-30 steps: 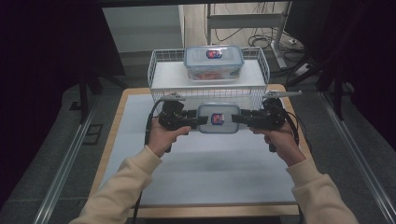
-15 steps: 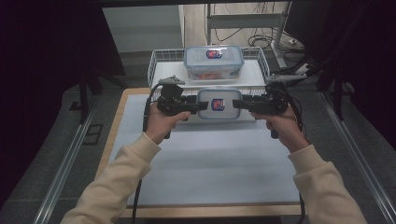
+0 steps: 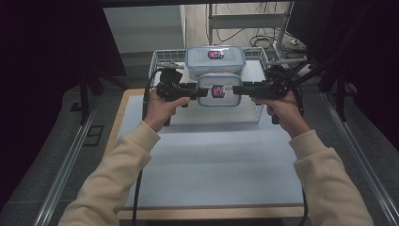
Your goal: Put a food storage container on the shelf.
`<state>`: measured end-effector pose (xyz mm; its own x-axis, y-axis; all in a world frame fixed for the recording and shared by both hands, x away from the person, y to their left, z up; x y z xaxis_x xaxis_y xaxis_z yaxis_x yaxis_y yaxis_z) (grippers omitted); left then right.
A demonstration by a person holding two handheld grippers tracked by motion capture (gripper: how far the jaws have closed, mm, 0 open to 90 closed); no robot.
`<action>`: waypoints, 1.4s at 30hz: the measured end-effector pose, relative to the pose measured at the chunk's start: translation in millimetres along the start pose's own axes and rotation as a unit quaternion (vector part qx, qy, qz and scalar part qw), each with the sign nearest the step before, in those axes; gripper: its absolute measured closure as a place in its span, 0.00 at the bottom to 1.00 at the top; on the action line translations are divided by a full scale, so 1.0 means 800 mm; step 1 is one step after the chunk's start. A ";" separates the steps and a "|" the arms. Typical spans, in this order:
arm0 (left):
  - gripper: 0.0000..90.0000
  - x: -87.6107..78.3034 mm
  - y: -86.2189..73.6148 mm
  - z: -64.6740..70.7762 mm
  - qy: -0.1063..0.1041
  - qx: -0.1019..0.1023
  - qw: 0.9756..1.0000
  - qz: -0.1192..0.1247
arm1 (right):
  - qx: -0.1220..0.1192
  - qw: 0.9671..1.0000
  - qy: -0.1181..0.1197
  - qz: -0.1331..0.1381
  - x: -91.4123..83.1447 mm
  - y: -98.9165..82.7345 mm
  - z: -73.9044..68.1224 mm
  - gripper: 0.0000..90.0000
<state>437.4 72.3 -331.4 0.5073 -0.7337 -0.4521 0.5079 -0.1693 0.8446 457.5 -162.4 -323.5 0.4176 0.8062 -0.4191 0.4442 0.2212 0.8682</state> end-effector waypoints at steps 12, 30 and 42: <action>0.55 0.000 0.048 -0.016 -0.006 -0.001 1.000 0.004 | -0.002 1.000 -0.008 0.003 0.001 0.045 0.013 0.59; 0.55 0.005 0.116 -0.063 0.000 -0.012 1.000 0.004 | 0.011 1.000 0.000 -0.003 0.027 0.119 0.052 0.59; 0.55 0.025 0.131 -0.092 0.000 -0.040 0.999 0.002 | 0.031 0.999 -0.004 -0.006 0.049 0.140 0.084 0.58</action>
<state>551.8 88.3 -273.1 0.5095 -0.7342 -0.4487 0.5601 -0.1128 0.8207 576.4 -142.8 -260.8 0.4193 0.7989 -0.4313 0.4975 0.1952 0.8452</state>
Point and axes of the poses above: each handheld gripper's, and its own axes: x roughly forward along the jaws, y roughly out of its top, z roughly to its right, the point moved 5 cm from there along x, roughly forward along the jaws, and after that the axes turned 2 degrees about -x, right-handed, at the moved point
